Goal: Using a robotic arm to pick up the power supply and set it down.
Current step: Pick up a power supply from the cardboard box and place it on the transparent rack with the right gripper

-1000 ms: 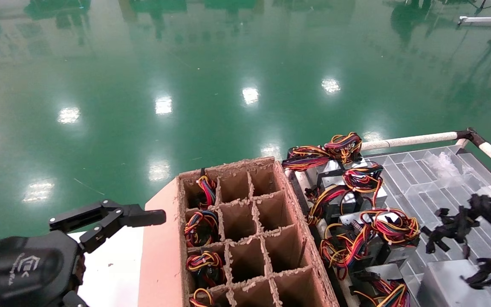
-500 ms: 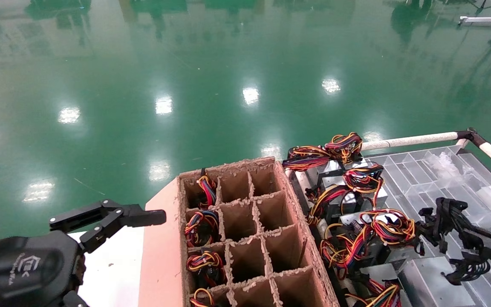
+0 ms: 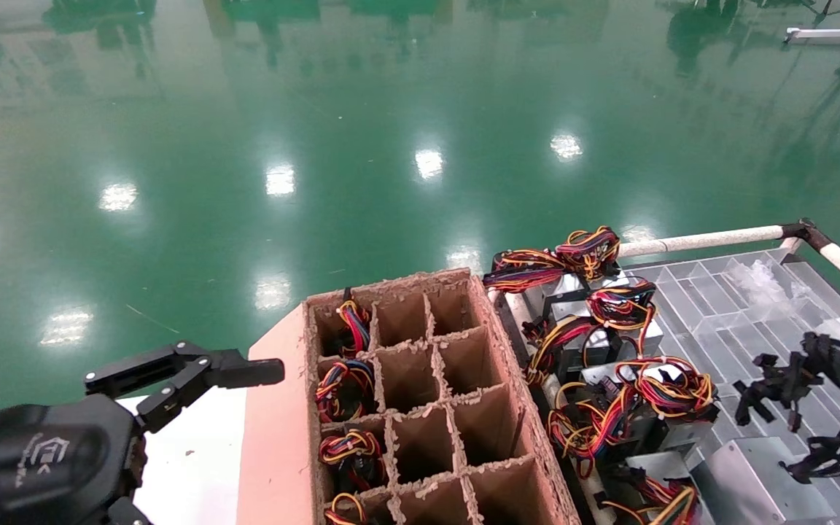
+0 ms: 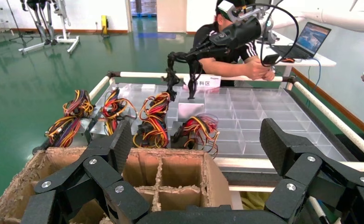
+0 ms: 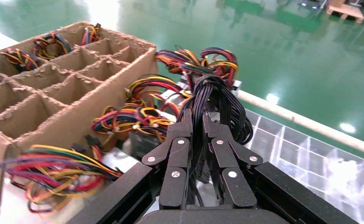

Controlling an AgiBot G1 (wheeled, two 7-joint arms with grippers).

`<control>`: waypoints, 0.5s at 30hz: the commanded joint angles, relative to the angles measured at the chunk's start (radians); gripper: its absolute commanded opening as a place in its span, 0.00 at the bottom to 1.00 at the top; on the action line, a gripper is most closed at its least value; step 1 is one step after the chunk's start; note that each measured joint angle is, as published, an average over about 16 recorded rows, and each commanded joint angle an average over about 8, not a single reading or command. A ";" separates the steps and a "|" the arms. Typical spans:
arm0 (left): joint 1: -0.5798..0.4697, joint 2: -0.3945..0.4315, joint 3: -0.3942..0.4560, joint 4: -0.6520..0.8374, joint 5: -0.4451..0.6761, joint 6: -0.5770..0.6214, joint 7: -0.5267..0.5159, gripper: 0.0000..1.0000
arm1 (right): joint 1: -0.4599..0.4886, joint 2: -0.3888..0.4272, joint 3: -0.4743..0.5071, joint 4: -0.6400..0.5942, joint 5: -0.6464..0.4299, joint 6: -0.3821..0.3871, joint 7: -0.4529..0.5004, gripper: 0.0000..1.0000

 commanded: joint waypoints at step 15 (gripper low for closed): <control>0.000 0.000 0.000 0.000 0.000 0.000 0.000 1.00 | 0.060 0.016 -0.041 -0.103 -0.022 -0.029 -0.047 0.00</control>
